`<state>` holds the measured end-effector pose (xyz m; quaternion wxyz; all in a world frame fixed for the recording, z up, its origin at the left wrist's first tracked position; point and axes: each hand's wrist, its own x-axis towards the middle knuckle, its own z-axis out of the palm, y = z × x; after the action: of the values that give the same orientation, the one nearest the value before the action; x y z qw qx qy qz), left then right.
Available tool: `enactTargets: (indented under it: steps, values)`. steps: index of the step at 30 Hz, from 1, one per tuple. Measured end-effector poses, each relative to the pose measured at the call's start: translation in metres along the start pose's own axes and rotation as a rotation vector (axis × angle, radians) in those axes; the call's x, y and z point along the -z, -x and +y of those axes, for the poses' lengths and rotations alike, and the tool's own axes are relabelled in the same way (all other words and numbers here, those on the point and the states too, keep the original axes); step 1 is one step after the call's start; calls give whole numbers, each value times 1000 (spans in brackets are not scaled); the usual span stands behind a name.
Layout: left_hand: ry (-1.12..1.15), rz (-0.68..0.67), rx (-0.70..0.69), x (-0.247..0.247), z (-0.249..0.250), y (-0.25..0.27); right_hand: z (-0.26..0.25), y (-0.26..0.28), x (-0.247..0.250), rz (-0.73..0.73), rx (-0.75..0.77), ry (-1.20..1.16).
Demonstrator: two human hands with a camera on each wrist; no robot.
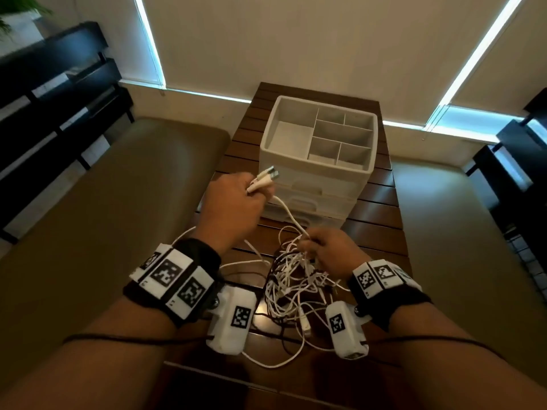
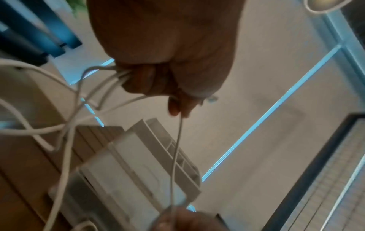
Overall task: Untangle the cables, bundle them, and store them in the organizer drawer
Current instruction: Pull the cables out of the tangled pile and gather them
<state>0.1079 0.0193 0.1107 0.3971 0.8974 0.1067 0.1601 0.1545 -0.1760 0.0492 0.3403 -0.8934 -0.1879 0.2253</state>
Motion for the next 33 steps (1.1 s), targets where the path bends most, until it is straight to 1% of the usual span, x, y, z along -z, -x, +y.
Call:
enactTargets:
  steps: [2,3,4,6,8,10,12,15,16,17,18,20,21,22,25,27,29,30,32,33]
  values:
    - [-257,-75,28,8,-4,-1,-5,-2,6,101,20,-132]
    - [-352,-96,25,8,-3,1,-9,-1,8,130,28,-182]
    - [-388,-103,0,6,-2,3,-14,-1,10,132,41,-196]
    - [-338,-170,-63,-2,4,9,-21,-1,10,76,102,-107]
    - [-280,-272,-91,-13,7,16,-29,2,10,3,203,-25]
    - [-296,-334,-88,-20,7,18,-34,4,14,9,247,-52]
    - [-260,-326,-81,-20,6,16,-31,6,16,16,228,-104]
    - [-21,-207,36,-7,7,6,-9,7,11,-83,98,-27]
    - [-2,-171,59,0,7,1,-1,7,7,-106,54,10]
    - [-56,-163,66,6,6,-3,5,7,5,-100,28,44]
    - [-153,-183,79,12,4,-5,7,6,5,-73,20,67]
    - [-362,-185,54,17,2,-3,1,7,5,9,56,23]
    - [-400,-182,23,15,2,0,-6,6,6,36,85,-35]
    - [-388,-197,-6,10,3,3,-14,6,8,38,121,-87]
    - [-306,-252,-77,-7,14,17,-28,3,13,-54,239,-156]
    - [-281,-229,-50,-12,14,18,-26,3,17,-111,255,-208]
    - [-196,-207,-31,-10,12,15,-24,7,19,-145,287,-267]
    - [-180,-233,-60,-9,12,14,-23,9,19,-152,308,-296]
    - [-256,-322,-143,-9,17,12,-27,10,20,-121,335,-344]
    - [-285,-335,-161,-10,18,12,-29,10,19,-93,322,-372]
